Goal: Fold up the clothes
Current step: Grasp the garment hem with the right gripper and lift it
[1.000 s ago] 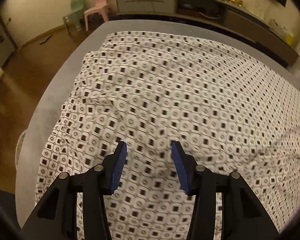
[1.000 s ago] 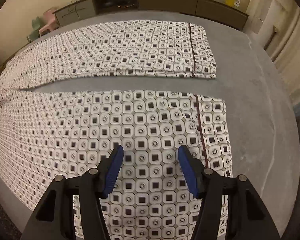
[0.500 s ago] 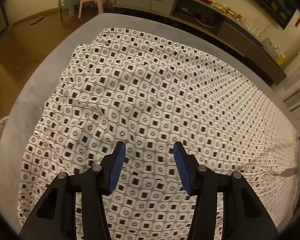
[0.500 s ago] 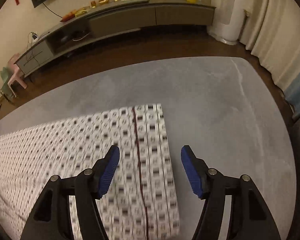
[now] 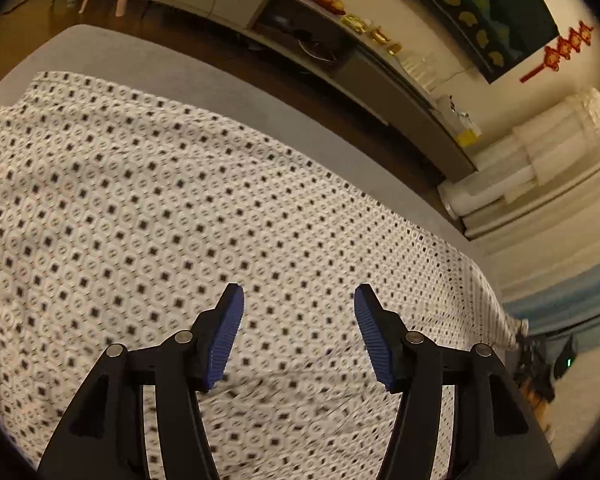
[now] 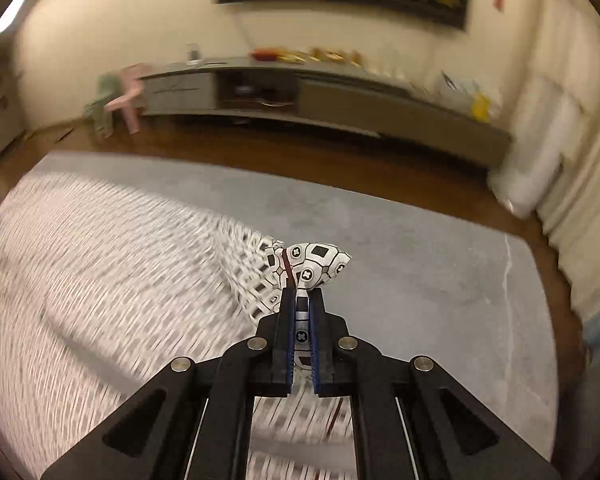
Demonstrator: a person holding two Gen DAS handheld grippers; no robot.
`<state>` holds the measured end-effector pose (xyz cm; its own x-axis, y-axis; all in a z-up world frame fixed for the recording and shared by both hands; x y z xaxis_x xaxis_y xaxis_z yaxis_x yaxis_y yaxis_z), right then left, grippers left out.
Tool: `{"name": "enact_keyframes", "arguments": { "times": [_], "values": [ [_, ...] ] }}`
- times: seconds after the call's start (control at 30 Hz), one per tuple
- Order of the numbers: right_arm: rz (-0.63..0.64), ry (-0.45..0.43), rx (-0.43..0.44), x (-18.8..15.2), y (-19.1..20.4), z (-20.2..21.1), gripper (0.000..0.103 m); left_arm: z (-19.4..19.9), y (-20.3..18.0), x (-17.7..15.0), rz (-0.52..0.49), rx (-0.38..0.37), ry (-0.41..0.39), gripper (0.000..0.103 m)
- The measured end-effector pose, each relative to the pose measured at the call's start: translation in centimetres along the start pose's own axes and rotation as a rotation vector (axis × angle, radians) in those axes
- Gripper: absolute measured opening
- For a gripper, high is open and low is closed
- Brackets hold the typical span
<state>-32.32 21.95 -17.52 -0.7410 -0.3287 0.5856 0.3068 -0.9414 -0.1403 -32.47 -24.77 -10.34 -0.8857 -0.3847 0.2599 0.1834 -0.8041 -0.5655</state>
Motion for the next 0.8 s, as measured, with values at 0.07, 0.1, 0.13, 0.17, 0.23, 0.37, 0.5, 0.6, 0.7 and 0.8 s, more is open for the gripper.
{"name": "enact_keyframes", "arguments": {
  "times": [0.07, 0.1, 0.13, 0.17, 0.23, 0.37, 0.5, 0.6, 0.7, 0.8],
  "values": [
    [0.038, -0.022, 0.027, -3.2, 2.2, 3.6, 0.007, -2.6, -1.7, 0.9, 0.013, -0.007, 0.009, 0.063],
    [0.052, -0.032, 0.043, -4.6, 3.4, 5.6, 0.007, -4.1, -2.2, 1.1, 0.021, -0.002, 0.019, 0.063],
    [0.067, -0.035, 0.054, -2.9, 4.4, 3.7, 0.007, -5.5, -2.7, 1.4, 0.028, 0.003, 0.028, 0.063],
    [0.070, -0.032, 0.062, -2.7, 5.8, 3.8, 0.007, -7.0, -3.2, 1.6, 0.036, 0.009, 0.038, 0.063],
    [0.027, -0.040, 0.074, -5.4, 6.6, 7.0, 0.007, -10.0, -4.2, 2.1, 0.052, 0.019, 0.057, 0.063],
    [-0.031, -0.042, 0.105, -6.9, 6.8, 10.8, 0.007, -13.8, -5.0, 2.1, 0.081, 0.027, 0.082, 0.063],
    [-0.079, -0.053, 0.145, -5.5, 7.6, 12.5, 0.007, -13.4, -4.8, 2.8, 0.118, 0.031, 0.052, 0.063],
    [-0.086, -0.060, 0.144, -5.6, 7.3, 12.7, 0.007, -12.6, -4.4, 2.8, 0.142, 0.027, 0.032, 0.064],
    [-0.109, -0.080, 0.138, -5.7, 6.1, 14.9, 0.007, -11.4, -3.2, 1.5, 0.199, -0.034, 0.031, 0.071],
    [-0.130, -0.106, 0.151, -4.7, 5.9, 16.0, 0.007, -11.6, -3.3, 1.0, 0.192, -0.050, 0.045, 0.071]
  ]
}}
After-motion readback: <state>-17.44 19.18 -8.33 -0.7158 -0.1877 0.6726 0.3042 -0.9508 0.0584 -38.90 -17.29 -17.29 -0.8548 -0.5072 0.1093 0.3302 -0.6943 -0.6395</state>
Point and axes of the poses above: each gripper's, at about its wrist camera, not at the fingertips, and z roughly against the way its jaws point, y to its left, x to its top, the point moved 6 cm from there along -z, roughly the way its jaws point, and after that the axes turned 7 degrees about y, right-handed, at the moved point
